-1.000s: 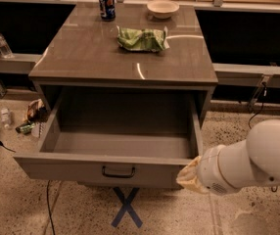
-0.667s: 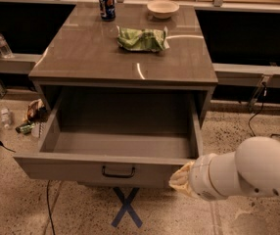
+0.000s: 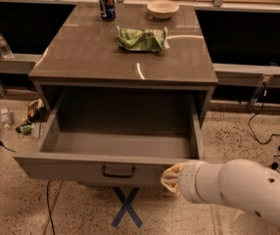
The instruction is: Close top drawer
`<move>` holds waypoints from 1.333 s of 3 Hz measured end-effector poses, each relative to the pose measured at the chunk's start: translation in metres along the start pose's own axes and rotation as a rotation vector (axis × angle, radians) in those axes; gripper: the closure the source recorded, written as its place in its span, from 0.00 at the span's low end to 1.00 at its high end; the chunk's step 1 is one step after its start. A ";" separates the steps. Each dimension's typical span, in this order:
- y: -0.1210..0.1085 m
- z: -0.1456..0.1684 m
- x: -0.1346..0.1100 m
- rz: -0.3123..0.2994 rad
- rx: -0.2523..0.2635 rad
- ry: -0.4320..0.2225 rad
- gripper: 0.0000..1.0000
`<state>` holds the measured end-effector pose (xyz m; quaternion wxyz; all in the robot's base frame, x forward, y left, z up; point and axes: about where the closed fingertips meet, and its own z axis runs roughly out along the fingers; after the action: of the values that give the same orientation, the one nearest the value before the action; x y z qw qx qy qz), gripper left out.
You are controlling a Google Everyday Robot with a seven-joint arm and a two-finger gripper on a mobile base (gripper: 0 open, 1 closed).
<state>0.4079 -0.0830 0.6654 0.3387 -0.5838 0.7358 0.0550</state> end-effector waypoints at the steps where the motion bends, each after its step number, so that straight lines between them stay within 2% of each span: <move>1: -0.013 0.017 -0.009 -0.099 0.065 -0.023 1.00; 2: -0.028 0.033 -0.024 -0.156 0.109 -0.051 1.00; 3: -0.029 0.034 -0.024 -0.156 0.116 -0.050 1.00; 4: -0.047 0.049 -0.021 -0.210 0.143 -0.051 1.00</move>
Offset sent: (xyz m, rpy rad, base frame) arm 0.0638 0.0421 -0.0084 -0.0317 -0.2464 0.1046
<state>0.4729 -0.0574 0.6547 0.4018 -0.6303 0.6640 -0.0184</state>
